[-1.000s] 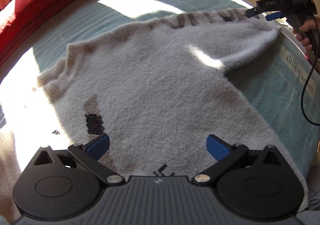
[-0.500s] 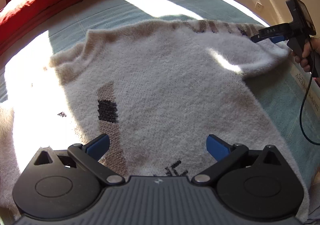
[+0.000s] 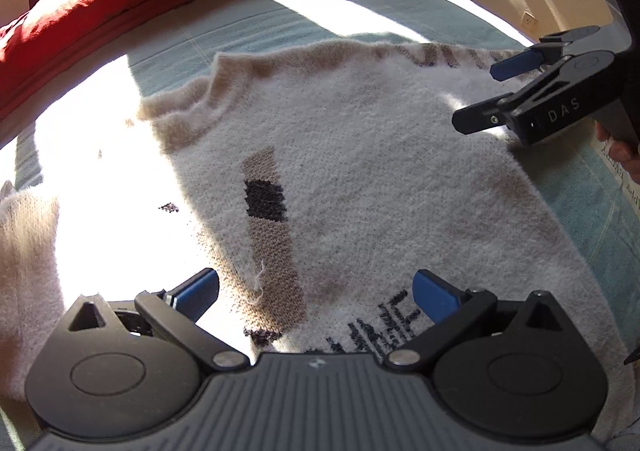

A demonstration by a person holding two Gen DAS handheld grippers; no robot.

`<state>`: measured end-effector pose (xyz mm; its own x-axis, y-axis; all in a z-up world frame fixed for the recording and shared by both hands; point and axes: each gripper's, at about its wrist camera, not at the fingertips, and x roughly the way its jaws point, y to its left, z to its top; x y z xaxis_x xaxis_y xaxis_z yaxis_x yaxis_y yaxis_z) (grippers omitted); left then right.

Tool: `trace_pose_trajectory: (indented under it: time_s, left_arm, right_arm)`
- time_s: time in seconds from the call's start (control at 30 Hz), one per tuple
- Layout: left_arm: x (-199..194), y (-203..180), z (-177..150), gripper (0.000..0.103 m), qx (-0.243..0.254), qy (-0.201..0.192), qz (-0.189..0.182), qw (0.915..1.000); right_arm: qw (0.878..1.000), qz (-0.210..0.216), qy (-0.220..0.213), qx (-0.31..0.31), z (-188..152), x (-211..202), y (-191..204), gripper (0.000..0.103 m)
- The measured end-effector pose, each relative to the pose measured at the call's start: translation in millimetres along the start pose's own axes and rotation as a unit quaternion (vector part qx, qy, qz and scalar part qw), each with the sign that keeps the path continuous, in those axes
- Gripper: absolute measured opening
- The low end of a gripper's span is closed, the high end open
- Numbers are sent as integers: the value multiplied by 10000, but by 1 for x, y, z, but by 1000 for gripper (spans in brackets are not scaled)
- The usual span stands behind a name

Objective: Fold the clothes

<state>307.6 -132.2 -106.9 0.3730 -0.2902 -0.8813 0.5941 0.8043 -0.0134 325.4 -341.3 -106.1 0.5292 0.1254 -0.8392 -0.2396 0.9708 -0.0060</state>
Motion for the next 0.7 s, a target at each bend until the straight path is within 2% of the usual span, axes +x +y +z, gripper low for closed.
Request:
trace_pose_trajectory:
  time_s: [0.13,0.33,0.4,0.47,0.6,0.7]
  left_arm:
    - [8,0,-17,102,72,153,-21,9999]
    - [-6,0,-55,102,-54,340,-117,9993]
    - [-16,1,-70,102,-153,447,-157,9988]
    - [-27,3,-82,102,-261,529,-205,9980]
    - [-42,16,-81,102,-101,286,-191,9994]
    - [-40,36,-68,102,167,18,71,9998]
  right_arm:
    - [9975,-92,271,-643,-21,12,32,103]
    - [9951,-279,489,-812,-43,-11,35,103]
    - [9951,-331,430,-827,-40,-20,40,103]
    - [9959,-187,278,-843,-34,-27,49,103]
    - [9951,184,132,-966,-21,-18,80,103]
    - [9924,352,405,-1108,-20,6,100,103]
